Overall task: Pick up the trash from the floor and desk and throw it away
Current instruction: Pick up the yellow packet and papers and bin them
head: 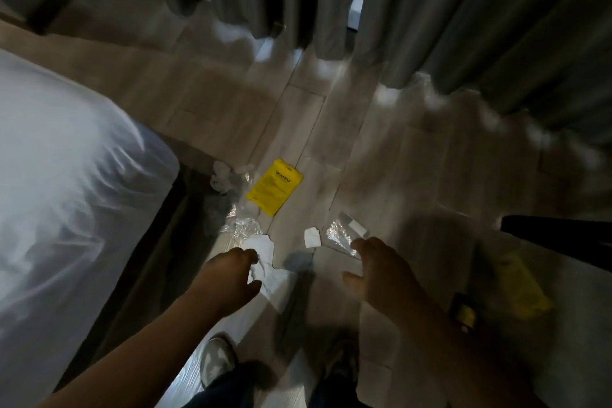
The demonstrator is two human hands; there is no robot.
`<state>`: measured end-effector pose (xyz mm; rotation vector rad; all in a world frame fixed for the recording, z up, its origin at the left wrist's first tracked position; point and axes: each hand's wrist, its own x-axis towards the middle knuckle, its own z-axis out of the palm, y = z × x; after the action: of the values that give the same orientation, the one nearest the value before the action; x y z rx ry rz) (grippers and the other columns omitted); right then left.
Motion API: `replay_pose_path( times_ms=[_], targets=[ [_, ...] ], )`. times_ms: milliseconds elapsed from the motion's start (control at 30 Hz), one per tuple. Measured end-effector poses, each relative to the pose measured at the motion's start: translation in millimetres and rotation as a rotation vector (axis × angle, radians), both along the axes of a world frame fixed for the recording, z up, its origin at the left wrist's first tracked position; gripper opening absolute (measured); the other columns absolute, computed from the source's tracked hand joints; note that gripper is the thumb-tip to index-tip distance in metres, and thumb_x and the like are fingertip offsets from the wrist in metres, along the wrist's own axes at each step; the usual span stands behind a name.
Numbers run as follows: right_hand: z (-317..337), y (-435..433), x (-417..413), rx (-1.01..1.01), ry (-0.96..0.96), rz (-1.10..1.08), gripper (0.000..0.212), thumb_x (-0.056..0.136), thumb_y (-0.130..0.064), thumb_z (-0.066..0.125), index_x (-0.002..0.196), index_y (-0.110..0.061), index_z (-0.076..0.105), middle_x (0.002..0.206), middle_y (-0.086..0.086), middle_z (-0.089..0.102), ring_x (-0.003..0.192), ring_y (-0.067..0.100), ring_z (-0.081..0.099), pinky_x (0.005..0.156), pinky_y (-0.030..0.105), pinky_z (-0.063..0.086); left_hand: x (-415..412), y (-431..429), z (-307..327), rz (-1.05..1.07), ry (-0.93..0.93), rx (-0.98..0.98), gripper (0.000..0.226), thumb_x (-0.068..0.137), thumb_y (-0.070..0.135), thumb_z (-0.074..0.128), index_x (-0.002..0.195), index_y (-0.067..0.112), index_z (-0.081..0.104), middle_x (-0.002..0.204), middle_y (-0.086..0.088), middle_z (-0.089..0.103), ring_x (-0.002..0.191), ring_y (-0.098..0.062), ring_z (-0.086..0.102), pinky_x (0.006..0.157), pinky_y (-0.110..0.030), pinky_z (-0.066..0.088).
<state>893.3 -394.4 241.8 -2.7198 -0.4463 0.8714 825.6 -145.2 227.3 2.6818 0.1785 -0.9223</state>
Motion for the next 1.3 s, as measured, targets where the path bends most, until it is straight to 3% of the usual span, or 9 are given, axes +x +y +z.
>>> replay_pose_path(
  times_ms=[267, 367, 500, 600, 700, 800, 1033, 1167, 1300],
  targets=[
    [-217, 36, 16, -0.019, -0.019, 0.163, 0.053, 0.084, -0.046, 0.06, 0.129, -0.021, 0.044, 0.13, 0.003, 0.048, 0.119, 0.023, 0.048, 0.098, 0.036, 0.042, 9, 23, -216, -0.038, -0.032, -0.008, 0.043, 0.087, 0.041, 0.059, 0.125, 0.023, 0.051, 0.122, 0.002, 0.059, 0.108, -0.015, 0.058, 0.087, -0.024, 0.046],
    [-288, 59, 39, -0.012, -0.107, 0.278, 0.056, 0.083, -0.046, 0.06, 0.13, -0.018, 0.046, 0.128, 0.004, 0.05, 0.116, 0.022, 0.049, 0.095, 0.03, 0.039, 22, 40, -286, -0.065, -0.104, -0.01, 0.047, 0.086, 0.042, 0.06, 0.129, 0.024, 0.05, 0.124, 0.003, 0.057, 0.11, -0.014, 0.056, 0.089, -0.023, 0.043],
    [-344, 87, 66, -0.069, -0.146, 0.356, 0.046, 0.079, -0.041, 0.062, 0.117, -0.019, 0.05, 0.115, 0.007, 0.051, 0.108, 0.027, 0.052, 0.085, 0.035, 0.043, 45, 66, -346, -0.163, -0.183, 0.038, 0.045, 0.085, 0.041, 0.061, 0.126, 0.023, 0.051, 0.122, 0.001, 0.057, 0.108, -0.016, 0.057, 0.088, -0.028, 0.047],
    [-359, 96, 74, -0.112, -0.201, 0.462, 0.043, 0.077, -0.038, 0.063, 0.112, -0.017, 0.05, 0.111, 0.009, 0.051, 0.102, 0.03, 0.054, 0.08, 0.035, 0.045, 57, 85, -361, -0.212, -0.271, 0.081, 0.032, 0.085, 0.036, 0.06, 0.113, 0.021, 0.058, 0.114, 0.0, 0.06, 0.099, -0.016, 0.058, 0.083, -0.028, 0.048],
    [-358, 102, 72, -0.108, -0.183, 0.475, 0.05, 0.08, -0.04, 0.064, 0.122, -0.015, 0.049, 0.117, 0.01, 0.05, 0.106, 0.03, 0.053, 0.082, 0.035, 0.046, 55, 94, -361, -0.176, -0.309, 0.089, 0.027, 0.085, 0.035, 0.06, 0.105, 0.018, 0.058, 0.108, -0.003, 0.061, 0.093, -0.017, 0.058, 0.079, -0.029, 0.048],
    [-352, 106, 65, -0.086, -0.162, 0.452, 0.055, 0.082, -0.041, 0.063, 0.128, -0.015, 0.047, 0.122, 0.01, 0.05, 0.109, 0.029, 0.052, 0.088, 0.038, 0.049, 52, 101, -363, -0.004, -0.263, 0.117, 0.049, 0.083, 0.044, 0.064, 0.121, 0.017, 0.051, 0.121, -0.005, 0.055, 0.104, -0.019, 0.055, 0.08, -0.025, 0.045],
    [-356, 108, 70, -0.111, -0.177, 0.456, 0.058, 0.08, -0.043, 0.064, 0.128, -0.016, 0.047, 0.122, 0.009, 0.05, 0.107, 0.027, 0.053, 0.085, 0.037, 0.05, 80, 137, -372, 0.174, -0.215, 0.17, 0.089, 0.078, 0.058, 0.064, 0.145, 0.014, 0.025, 0.142, -0.017, 0.034, 0.12, -0.032, 0.05, 0.095, -0.038, 0.046],
    [-356, 111, 76, -0.087, -0.163, 0.404, 0.055, 0.08, -0.041, 0.064, 0.126, -0.015, 0.049, 0.121, 0.009, 0.051, 0.107, 0.027, 0.053, 0.085, 0.036, 0.049, 96, 146, -379, 0.319, -0.204, 0.059, 0.09, 0.076, 0.056, 0.068, 0.143, 0.014, 0.025, 0.14, -0.018, 0.042, 0.125, -0.035, 0.048, 0.098, -0.04, 0.043],
    [-365, 115, 85, -0.067, -0.145, 0.358, 0.06, 0.08, -0.041, 0.064, 0.133, -0.017, 0.045, 0.125, 0.008, 0.048, 0.11, 0.026, 0.051, 0.086, 0.034, 0.048, 111, 152, -397, 0.363, -0.171, -0.001, 0.117, 0.073, 0.059, 0.069, 0.151, 0.014, -0.005, 0.153, -0.02, 0.026, 0.136, -0.036, 0.035, 0.109, -0.045, 0.037]
  ],
)
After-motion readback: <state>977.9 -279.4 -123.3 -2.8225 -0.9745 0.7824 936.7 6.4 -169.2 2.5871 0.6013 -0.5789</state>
